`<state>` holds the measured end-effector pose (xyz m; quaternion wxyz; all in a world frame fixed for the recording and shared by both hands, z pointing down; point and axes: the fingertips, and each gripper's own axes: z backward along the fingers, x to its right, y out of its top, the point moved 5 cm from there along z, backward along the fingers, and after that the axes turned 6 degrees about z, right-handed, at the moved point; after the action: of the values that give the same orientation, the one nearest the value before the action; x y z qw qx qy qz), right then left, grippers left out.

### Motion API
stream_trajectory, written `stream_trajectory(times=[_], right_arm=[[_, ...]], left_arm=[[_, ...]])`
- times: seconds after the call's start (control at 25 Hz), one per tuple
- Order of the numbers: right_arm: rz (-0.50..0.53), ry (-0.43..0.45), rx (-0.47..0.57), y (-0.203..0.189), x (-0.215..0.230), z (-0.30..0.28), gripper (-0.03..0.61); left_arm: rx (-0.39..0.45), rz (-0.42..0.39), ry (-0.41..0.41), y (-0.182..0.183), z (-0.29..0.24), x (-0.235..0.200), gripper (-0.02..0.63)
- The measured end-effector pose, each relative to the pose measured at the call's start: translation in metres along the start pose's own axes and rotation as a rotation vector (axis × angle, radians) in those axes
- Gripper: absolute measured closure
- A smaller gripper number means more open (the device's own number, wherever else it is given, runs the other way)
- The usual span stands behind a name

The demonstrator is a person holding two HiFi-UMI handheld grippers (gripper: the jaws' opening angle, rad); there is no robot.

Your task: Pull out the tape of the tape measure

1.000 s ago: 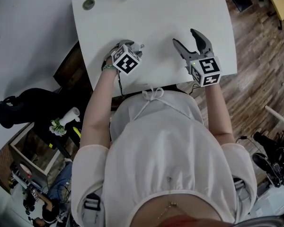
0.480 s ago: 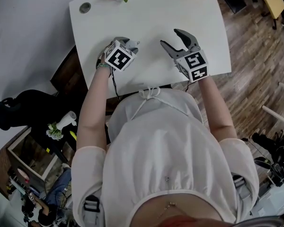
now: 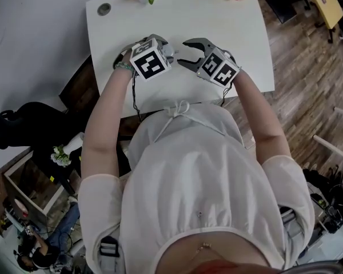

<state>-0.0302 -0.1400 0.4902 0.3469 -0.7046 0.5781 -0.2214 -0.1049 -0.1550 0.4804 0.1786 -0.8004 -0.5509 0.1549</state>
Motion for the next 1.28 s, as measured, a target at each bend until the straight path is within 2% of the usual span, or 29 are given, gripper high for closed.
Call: stream_trajectory(times=[0.08,0.2,0.44,0.48,0.84,1.0,1.28], right_arm=[[0.060,0.047,-0.029,0.002,-0.004,-0.003,0.350],[0.122,0.069,-0.069,0.004,-0.006,-0.008,0.367],[0.179,0.087,-0.126,0.000,-0.005,-0.011,0.545],[0.175,0.090,-0.128,-0.001,-0.004,-0.010,0.557],[0.119,0.088,-0.142,-0.009,-0.002,-0.007,0.560],[0.096,0.060,-0.154,-0.014,0.004,-0.002,0.560],[0.011,-0.007,-0.179,-0.023,0.016,0.009,0.560]], left_arm=[[-0.005,-0.014,0.001,0.005,0.001,0.002,0.385],[-0.019,-0.026,-0.015,0.008,0.000,0.006,0.385],[-0.034,-0.015,-0.027,0.011,-0.006,0.009,0.385],[-0.031,-0.003,-0.029,0.011,-0.006,0.008,0.385],[0.001,0.072,-0.009,0.010,-0.011,0.006,0.385],[0.001,0.092,0.029,0.009,-0.011,0.003,0.385],[0.034,0.187,0.107,0.001,-0.008,-0.008,0.385]])
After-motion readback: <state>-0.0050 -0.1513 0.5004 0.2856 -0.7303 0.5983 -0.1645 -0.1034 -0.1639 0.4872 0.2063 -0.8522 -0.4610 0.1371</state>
